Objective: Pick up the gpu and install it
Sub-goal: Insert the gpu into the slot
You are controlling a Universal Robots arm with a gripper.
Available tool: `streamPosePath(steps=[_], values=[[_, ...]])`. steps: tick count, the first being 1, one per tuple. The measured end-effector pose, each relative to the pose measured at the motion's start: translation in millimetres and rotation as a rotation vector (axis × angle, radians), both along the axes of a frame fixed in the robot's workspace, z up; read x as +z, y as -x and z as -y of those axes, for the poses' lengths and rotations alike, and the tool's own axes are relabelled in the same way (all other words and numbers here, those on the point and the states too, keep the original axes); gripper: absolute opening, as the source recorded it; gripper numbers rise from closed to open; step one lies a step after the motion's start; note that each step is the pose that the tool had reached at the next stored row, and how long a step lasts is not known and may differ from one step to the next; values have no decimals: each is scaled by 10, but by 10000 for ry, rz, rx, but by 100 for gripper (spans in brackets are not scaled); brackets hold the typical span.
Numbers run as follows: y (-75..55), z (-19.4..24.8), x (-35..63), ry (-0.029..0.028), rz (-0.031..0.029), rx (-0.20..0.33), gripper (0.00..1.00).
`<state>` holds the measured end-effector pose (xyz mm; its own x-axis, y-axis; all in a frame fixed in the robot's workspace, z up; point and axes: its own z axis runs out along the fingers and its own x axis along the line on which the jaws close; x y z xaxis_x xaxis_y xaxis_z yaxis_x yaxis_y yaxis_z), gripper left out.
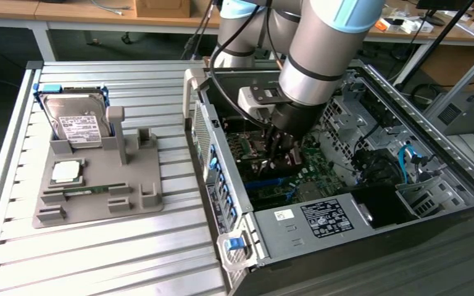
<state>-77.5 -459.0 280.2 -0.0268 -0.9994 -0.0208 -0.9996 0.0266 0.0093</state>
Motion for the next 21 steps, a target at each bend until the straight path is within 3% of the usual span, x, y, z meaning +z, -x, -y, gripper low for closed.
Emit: streamPosePath(steps=[10, 21], values=[[-12, 48, -27, 0, -1, -6, 27], [-16, -6, -55, 1, -1, -6, 27]])
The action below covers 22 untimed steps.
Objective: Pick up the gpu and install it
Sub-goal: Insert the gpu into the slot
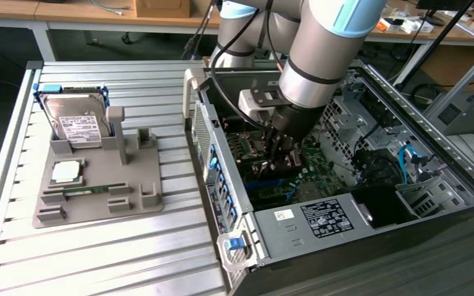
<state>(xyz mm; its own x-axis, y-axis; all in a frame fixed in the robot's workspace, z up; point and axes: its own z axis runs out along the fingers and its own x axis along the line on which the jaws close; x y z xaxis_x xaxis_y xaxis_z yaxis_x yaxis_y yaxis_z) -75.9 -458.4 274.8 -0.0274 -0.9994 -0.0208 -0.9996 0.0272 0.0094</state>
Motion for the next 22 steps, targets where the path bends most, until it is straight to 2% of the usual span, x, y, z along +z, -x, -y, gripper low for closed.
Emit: streamPosePath(steps=[22], values=[[57, 1, -77, -7, 0, 0, 27]])
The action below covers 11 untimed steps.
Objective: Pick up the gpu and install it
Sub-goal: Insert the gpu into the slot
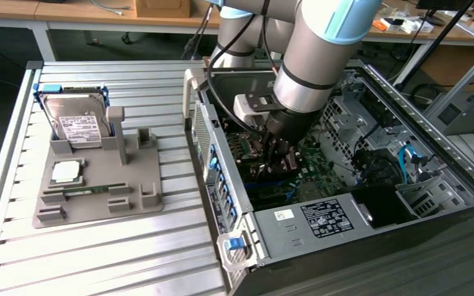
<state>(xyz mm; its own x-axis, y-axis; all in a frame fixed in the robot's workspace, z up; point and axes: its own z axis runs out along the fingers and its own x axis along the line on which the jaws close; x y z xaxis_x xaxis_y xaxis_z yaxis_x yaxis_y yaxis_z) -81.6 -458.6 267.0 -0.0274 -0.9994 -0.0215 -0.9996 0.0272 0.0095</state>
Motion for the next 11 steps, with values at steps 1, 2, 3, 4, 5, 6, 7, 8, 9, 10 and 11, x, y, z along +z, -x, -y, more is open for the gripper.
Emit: streamPosePath(steps=[1, 2, 3, 4, 5, 6, 7, 8, 9, 10, 11], values=[[0, 0, -2, 1, 0, -1, 27], [0, 1, -3, 2, -1, -1, 27], [0, 0, -3, 2, -1, -1, 27], [0, 0, -4, 0, 0, 0, 27], [0, 1, -5, -1, 1, -1, 27], [0, 1, -5, -2, 1, 0, 27], [0, 1, -5, 0, 1, -1, 27], [0, 2, -5, 11, 0, -1, 27], [0, 2, -4, 15, 0, -2, 27], [0, 2, -4, 16, 0, -3, 27], [0, 2, -4, 16, 1, -5, 27]])
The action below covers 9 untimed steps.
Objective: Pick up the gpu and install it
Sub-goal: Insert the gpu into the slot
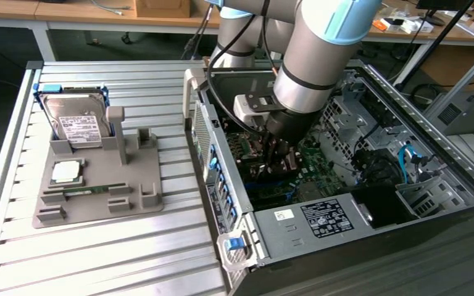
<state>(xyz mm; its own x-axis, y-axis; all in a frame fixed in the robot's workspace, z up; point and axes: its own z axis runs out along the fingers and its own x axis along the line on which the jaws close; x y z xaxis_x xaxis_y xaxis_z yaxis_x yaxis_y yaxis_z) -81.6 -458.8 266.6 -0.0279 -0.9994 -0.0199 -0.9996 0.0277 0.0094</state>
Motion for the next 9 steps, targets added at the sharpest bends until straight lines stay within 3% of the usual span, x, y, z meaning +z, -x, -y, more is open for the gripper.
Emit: streamPosePath(steps=[9], values=[[16, 0, 0, 0, 0, -110, 27]])
